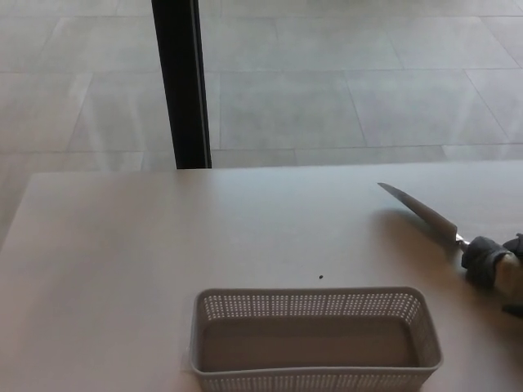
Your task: A garden tool is kept on the righthand side and a container is kept on the lefthand side on a desk infront of the robot. the robot uses its right hand to pick up the garden tool and makes a scooping motion inside the container
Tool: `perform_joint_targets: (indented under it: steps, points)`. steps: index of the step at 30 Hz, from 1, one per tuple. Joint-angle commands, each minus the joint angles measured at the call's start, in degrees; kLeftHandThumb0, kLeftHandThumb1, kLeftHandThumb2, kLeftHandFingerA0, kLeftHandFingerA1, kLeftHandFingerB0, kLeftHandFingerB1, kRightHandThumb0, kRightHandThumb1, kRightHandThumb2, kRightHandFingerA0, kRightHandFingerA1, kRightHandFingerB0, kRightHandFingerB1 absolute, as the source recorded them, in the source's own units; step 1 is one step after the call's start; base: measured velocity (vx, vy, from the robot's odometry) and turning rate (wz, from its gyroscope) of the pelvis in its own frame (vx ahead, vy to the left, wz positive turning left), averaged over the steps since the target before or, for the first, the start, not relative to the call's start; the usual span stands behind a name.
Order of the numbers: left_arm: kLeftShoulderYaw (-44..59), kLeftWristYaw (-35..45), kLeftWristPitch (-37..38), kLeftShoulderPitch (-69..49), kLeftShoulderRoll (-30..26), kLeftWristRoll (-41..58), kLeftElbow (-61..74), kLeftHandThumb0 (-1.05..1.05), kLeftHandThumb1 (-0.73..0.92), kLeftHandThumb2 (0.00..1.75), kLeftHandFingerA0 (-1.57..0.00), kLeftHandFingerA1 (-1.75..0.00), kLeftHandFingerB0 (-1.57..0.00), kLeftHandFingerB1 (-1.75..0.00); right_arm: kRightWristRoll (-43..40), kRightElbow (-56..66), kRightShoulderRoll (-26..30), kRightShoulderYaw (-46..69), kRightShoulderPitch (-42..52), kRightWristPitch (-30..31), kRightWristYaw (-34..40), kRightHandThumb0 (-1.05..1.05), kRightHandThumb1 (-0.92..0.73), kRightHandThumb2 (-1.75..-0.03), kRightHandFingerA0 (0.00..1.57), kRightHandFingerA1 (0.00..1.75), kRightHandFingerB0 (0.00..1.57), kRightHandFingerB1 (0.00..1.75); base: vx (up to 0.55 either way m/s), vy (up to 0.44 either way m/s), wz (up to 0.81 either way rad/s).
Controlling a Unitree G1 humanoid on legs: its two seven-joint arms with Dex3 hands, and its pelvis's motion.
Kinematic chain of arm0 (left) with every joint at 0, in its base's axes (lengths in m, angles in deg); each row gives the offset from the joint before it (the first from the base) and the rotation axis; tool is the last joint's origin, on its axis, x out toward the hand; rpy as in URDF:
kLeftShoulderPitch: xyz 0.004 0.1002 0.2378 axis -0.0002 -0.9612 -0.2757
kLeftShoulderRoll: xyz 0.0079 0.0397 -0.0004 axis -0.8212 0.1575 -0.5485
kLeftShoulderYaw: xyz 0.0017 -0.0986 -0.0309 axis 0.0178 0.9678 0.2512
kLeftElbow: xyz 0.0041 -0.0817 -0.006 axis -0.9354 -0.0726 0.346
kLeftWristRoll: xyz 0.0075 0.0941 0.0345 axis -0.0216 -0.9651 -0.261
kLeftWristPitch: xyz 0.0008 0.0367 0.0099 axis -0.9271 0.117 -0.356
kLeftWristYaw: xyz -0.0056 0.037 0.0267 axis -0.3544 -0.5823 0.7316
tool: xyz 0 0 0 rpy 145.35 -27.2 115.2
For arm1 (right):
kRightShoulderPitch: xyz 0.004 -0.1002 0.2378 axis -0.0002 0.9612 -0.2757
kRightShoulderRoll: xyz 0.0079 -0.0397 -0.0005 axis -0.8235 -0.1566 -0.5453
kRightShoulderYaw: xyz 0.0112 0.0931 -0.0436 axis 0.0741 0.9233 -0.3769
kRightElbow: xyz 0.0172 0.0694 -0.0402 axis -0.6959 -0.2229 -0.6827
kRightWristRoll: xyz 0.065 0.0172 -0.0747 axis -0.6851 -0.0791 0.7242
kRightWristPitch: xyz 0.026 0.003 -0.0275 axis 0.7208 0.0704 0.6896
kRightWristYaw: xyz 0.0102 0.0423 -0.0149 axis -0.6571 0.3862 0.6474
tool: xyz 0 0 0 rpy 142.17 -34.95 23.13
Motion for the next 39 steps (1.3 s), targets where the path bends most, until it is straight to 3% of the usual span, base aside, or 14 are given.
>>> perform_joint_targets:
  steps: [1,2,4,5,7,9,23,27,28,29,30,32,33,39]
  points:
    - [-0.6,0.2,1.3,-0.4,-0.2,-0.4,0.0,-0.63,0.64,0.59,-0.68,-0.62,-0.58,-0.46,8.2,-0.1,-3.5,-6.9,2.2,8.5,-2.5,-0.75,-0.57,-0.91,0.22,0.54,0.06,0.38,0.00,0.000,0.00]
    - [-0.5,0.5,1.4,-0.4,-0.2,-0.2,0.1,-0.62,0.64,0.59,-0.66,-0.62,-0.58,-0.46,9.6,-0.2,-4.0,-8.1,2.5,8.8,0.2,-0.64,-0.70,-0.62,0.47,0.66,0.17,0.28,0.00,0.000,0.00]
    - [-0.3,0.5,1.5,-0.3,-0.2,0.0,0.0,-0.62,0.50,0.90,-0.62,-0.71,-0.52,-0.60,11.0,-0.9,-4.4,-9.4,2.9,9.2,2.9,-0.58,-0.56,-0.87,0.73,0.84,0.23,0.45,0.00,0.000,0.00]
    - [-0.4,0.5,1.5,-0.4,-0.3,-0.1,0.0,-0.63,0.64,0.59,-0.66,-0.65,-0.56,-0.47,11.9,-1.6,-4.7,-10.2,3.4,9.3,5.1,-0.42,-0.71,-0.61,0.78,1.04,0.31,0.33,0.00,0.000,0.00]
    - [-0.5,0.5,1.6,-0.4,-0.2,-0.2,0.0,-0.63,0.64,0.59,-0.66,-0.65,-0.56,-0.47,11.9,-1.7,-4.7,-10.5,3.7,9.5,5.8,-0.42,-0.71,-0.61,0.78,1.04,0.31,0.33,0.00,0.000,0.00]
    - [-1.3,0.6,1.8,-0.6,-0.5,-0.7,0.6,-0.63,0.66,0.60,-0.69,-0.72,-0.58,-0.48,16.1,-2.5,-4.9,-13.8,5.4,10.3,11.0,-0.32,-0.65,-0.63,0.75,1.49,0.57,0.50,0.00,0.000,0.00]
    - [-1.2,0.5,1.4,0.2,-0.8,0.1,0.2,-0.61,0.64,0.59,-0.63,-0.62,-0.57,-0.46,15.7,-5.8,-3.0,-10.5,12.5,0.8,38.1,-0.36,-0.86,-0.68,0.77,1.70,0.68,0.94,0.00,0.000,0.00]
    - [-1.0,0.7,1.4,0.3,-0.8,0.3,0.3,-0.60,0.64,0.59,-0.68,-0.65,-0.62,-0.48,12.7,-6.3,-1.8,-6.8,13.7,-5.1,40.8,-0.34,-0.81,-0.66,0.78,1.70,0.66,1.44,0.00,0.000,0.00]
    - [-1.0,0.7,1.4,0.2,-0.8,0.3,0.3,-0.60,0.64,0.59,-0.68,-0.65,-0.62,-0.48,12.6,-6.5,-1.8,-6.5,13.8,-5.5,41.0,-0.34,-0.81,-0.66,0.78,1.70,0.66,1.44,0.00,0.000,0.00]
    - [-0.8,0.9,1.5,0.2,-0.8,0.5,0.3,-0.60,0.64,0.59,-0.67,-0.64,-0.61,-0.48,11.9,-6.8,-1.9,-5.4,13.9,-6.7,41.1,-0.33,-0.81,-0.67,0.79,1.69,0.70,0.83,0.00,0.000,0.00]
    - [-0.9,0.6,1.1,0.3,-0.8,0.3,0.2,-0.59,0.65,0.59,-0.66,-0.63,-0.60,-0.47,11.1,-7.1,-1.9,-4.0,14.4,-8.6,43.3,-0.32,-0.75,-0.65,0.84,1.67,0.78,0.67,0.00,0.000,0.00]
    - [-1.3,0.6,1.5,0.0,-0.9,-0.1,0.4,-0.61,0.65,0.59,-0.61,-0.60,-0.57,-0.45,9.4,-6.6,-1.2,-1.1,14.7,-12.0,45.6,-0.22,-0.70,-0.72,0.85,1.75,0.74,1.21,0.00,0.000,0.00]
    - [-1.0,0.7,1.6,-0.1,-0.9,0.2,0.5,-0.61,0.64,0.59,-0.61,-0.61,-0.58,-0.46,9.3,-6.1,-0.6,0.0,14.7,-13.6,47.6,-0.22,-0.66,-0.70,0.89,1.73,0.81,0.82,0.00,0.000,0.00]
    - [-0.8,0.6,1.1,0.1,-1.4,0.3,0.4,-0.59,0.65,0.59,-0.64,-0.64,-0.59,-0.47,5.8,-2.8,1.6,6.6,13.6,-20.2,47.4,-0.19,-0.68,-0.64,0.87,1.71,0.79,1.10,0.00,0.000,0.00]
